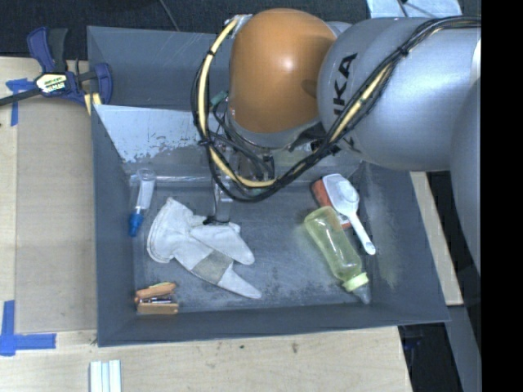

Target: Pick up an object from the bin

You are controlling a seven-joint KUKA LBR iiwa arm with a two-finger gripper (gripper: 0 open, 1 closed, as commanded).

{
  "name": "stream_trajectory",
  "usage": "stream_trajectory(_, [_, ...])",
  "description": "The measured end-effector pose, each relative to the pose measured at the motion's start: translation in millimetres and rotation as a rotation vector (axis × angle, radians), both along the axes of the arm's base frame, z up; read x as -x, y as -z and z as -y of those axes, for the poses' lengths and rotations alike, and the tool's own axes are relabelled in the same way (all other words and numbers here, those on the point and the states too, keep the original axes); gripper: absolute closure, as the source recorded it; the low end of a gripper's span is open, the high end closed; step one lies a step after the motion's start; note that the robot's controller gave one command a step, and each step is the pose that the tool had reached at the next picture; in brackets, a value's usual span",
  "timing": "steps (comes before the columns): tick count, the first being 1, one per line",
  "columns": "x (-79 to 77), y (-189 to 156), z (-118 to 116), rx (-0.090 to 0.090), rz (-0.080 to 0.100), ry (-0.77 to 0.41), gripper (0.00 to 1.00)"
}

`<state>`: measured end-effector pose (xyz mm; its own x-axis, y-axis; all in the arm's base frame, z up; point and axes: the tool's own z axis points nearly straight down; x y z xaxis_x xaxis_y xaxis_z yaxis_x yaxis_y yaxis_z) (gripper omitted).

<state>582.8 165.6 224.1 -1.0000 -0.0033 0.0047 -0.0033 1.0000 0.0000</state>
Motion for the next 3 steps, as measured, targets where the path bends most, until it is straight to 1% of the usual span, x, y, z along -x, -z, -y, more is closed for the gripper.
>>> stream_trajectory(1, [-1.3,-5,1,-0.001,0.008,0.003,0.00])
stream_trajectory(2, [17.7,67,14,-0.001,0.011,-0.057,0.00])
stream_trajectory(3, [42.0,79,26,0.001,-0.001,-0.031,0.00])
